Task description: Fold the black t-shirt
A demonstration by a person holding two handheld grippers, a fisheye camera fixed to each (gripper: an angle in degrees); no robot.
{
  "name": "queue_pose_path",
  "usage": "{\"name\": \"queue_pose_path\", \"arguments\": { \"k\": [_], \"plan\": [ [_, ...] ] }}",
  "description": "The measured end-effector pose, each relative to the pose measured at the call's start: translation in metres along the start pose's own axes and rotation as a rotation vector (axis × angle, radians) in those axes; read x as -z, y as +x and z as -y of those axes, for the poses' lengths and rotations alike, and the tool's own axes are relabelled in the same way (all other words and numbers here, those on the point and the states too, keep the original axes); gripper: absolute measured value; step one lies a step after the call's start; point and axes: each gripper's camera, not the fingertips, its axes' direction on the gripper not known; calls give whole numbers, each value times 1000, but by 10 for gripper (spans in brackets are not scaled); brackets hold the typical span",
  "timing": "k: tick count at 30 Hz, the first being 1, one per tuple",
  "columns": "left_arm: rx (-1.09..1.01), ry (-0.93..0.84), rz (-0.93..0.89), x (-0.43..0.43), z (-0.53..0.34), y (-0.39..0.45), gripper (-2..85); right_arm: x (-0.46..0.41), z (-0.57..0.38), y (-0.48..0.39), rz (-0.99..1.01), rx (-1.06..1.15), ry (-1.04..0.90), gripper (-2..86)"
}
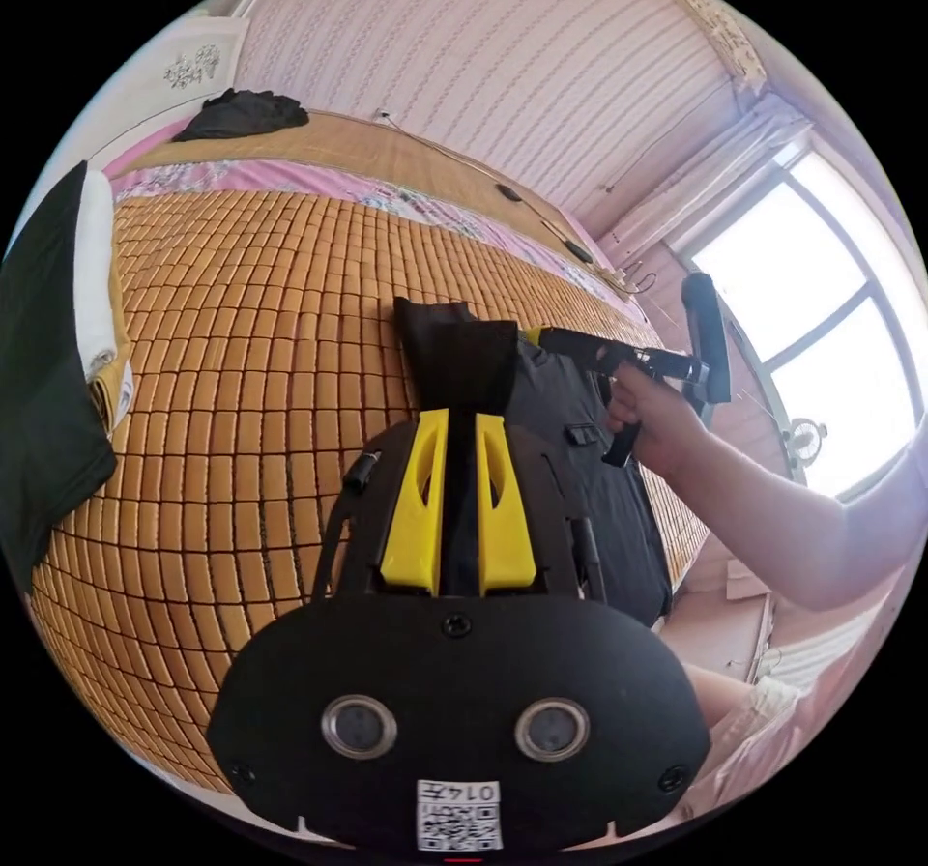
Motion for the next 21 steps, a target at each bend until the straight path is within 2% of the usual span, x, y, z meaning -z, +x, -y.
{"name": "queue_pose_path", "arguments": {
  "k": [5, 10, 13, 15, 18, 21],
  "plan": [
    [6, -109, -12, -26, -2, 5, 58, 1, 2, 20, 20, 51, -26, 72],
    [-34, -169, 44, -56, 10, 17, 62, -41, 56, -56, 93, 311, -57, 79],
    [-48, -193, 76, -74, 18, 23, 65, -77, 89, -107, 43, 443, -75, 84],
    [-53, -228, 91, -88, 21, 25, 64, -103, 106, -123, -8, 465, -100, 83],
    [-45, -295, 126, -108, 25, 26, 51, -157, 125, -129, -60, 463, -278, 52],
    [-37, -281, 162, -110, 30, 27, 12, -146, 137, -131, -29, 457, -263, 13]
  ]
}}
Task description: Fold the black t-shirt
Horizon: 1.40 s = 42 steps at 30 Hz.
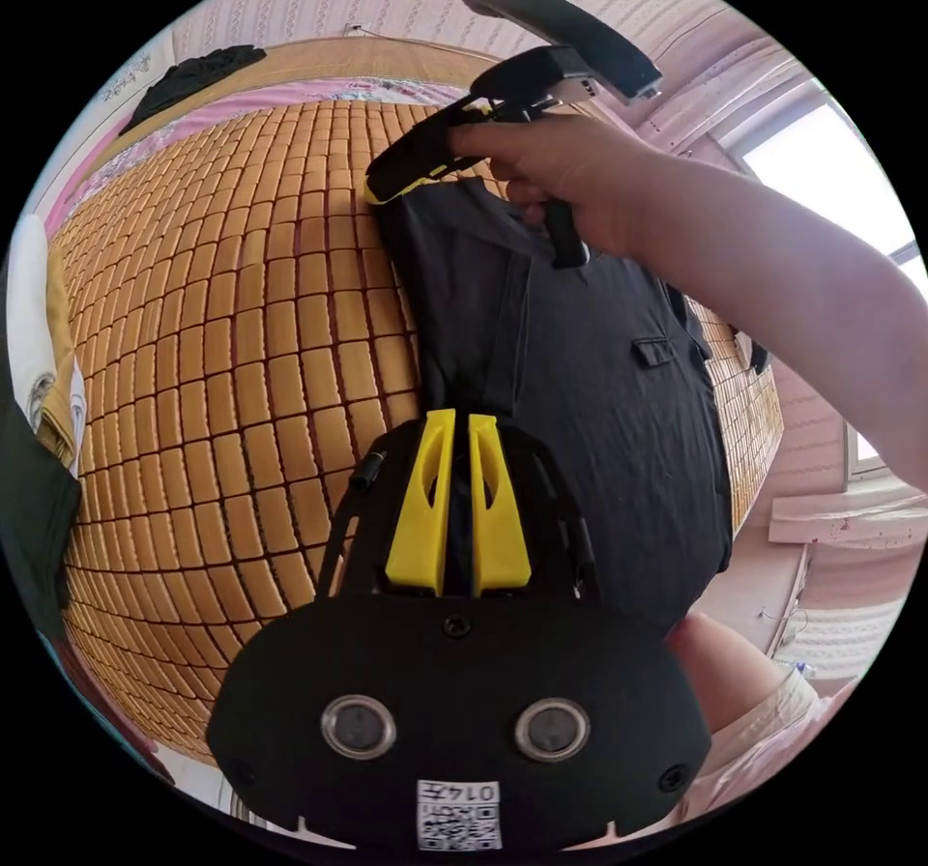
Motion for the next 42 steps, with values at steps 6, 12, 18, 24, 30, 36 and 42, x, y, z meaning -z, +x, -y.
{"name": "queue_pose_path", "arguments": {
  "k": [6, 12, 18, 24, 30, 36, 42],
  "plan": [
    [29, 72, -7, 8, 5, -1, -6, 9, 3, 7, 15, 35, -34, 3],
    [-14, 24, -86, -8, 11, 4, 23, 51, -6, 39, 28, -11, 38, 1],
    [-77, 40, -98, -1, 22, 28, 49, 135, -95, 62, 3, -70, 193, 2],
    [-220, 48, -154, 4, 47, 70, 43, 198, -332, 106, -251, -435, 269, 44],
    [-430, -35, -210, -33, 111, 138, 47, 249, -515, 186, -312, -784, 212, 61],
    [-520, -58, -321, -79, 207, 227, 41, 282, -580, 248, -152, -920, 319, 76],
    [-662, -105, -233, -138, 287, 338, 35, 295, -583, 269, -58, -906, 324, 74]
  ]
}}
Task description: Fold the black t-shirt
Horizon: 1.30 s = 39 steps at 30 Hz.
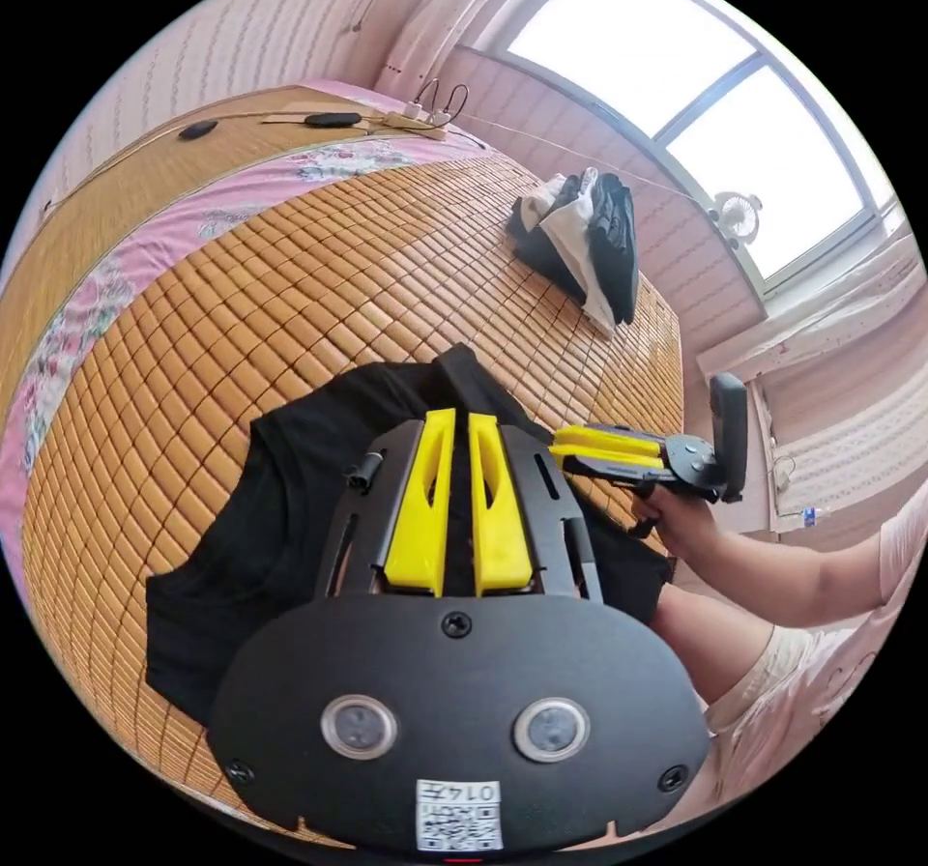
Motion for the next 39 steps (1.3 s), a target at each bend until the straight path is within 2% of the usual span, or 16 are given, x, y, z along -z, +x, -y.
{"name": "queue_pose_path", "arguments": {
  "k": [7, 9, 14, 18, 20, 24, 28, 35, 39],
  "plan": [
    [-59, -175, 182, -83, 85, 26, 58, 28, 5, 30, 109, -69, 15, 56],
    [-54, -234, 193, -99, 90, 24, 55, 35, 6, 31, 117, -70, 20, 51],
    [-100, -215, 160, -92, 96, 23, 7, 49, 9, 24, 108, -42, 19, 34],
    [-90, 16, 25, -21, 63, 17, -6, 73, 9, 7, 109, 34, 79, 26],
    [-105, 61, 31, 1, 32, 16, -7, 86, 4, -8, 104, 103, 106, 25],
    [-20, 43, 110, 12, -44, -9, 1, 106, -18, -40, 127, 238, 63, 22],
    [80, -27, 61, 10, -78, -34, 33, 121, -31, -61, 86, 294, 3, 19],
    [118, 35, 43, 7, -72, -43, 42, 115, -7, -109, 87, 357, -3, 16],
    [143, -86, 71, -21, -72, -48, 38, 65, 6, -136, 6, 395, -132, 16]
  ]
}}
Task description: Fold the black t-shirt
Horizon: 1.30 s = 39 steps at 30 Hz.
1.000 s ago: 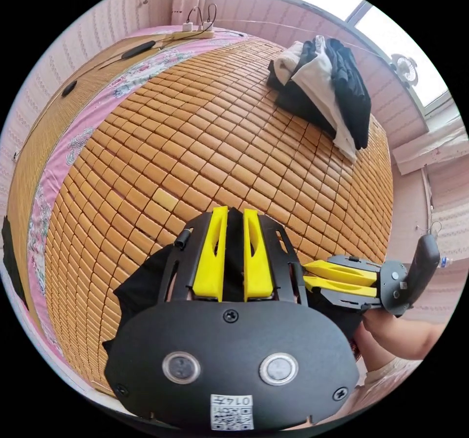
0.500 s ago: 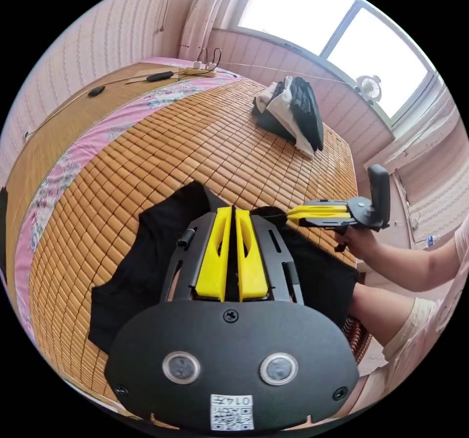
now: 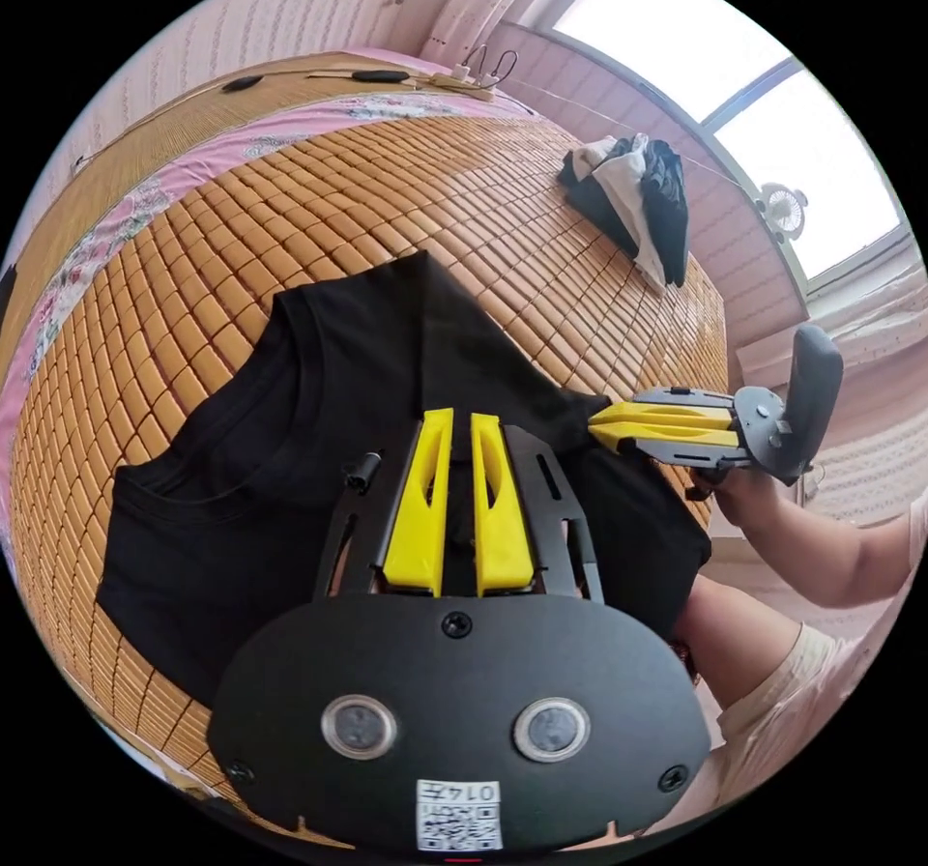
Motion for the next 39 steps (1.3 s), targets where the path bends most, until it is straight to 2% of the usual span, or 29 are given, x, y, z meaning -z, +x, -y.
{"name": "queue_pose_path", "arguments": {
  "k": [4, 9, 11, 17, 22, 24, 27, 28, 32, 35, 39],
  "plan": [
    [57, 50, -27, 11, -22, -13, 30, 13, 14, 3, 18, -41, -22, 30],
    [179, 263, -12, 76, -78, -49, 46, 49, 64, 20, 57, -34, 202, 69],
    [248, 301, -3, 99, -104, -74, 53, 45, 100, 35, 125, -19, 222, 79],
    [480, 333, 134, 149, -190, -156, 72, -7, 195, 55, 129, 5, 114, 110],
    [623, 367, 61, 151, -232, -201, 111, -16, 230, 43, 102, 38, 18, 24],
    [621, 336, 14, 145, -232, -209, 98, -9, 238, 45, 120, 24, 23, 16],
    [631, 278, 1, 143, -233, -222, 20, 9, 252, 51, 113, 4, 40, 11],
    [655, 307, -9, 148, -237, -227, 3, 21, 258, 53, 98, -10, 62, 10],
    [662, 409, -43, 176, -249, -229, -8, 57, 272, 62, 121, -43, 127, 8],
    [573, 463, -38, 202, -261, -210, -9, 91, 264, 54, 134, -24, 182, 8],
    [418, 500, -65, 233, -302, -157, -9, 152, 207, 39, 250, 11, 255, 7]
  ]
}}
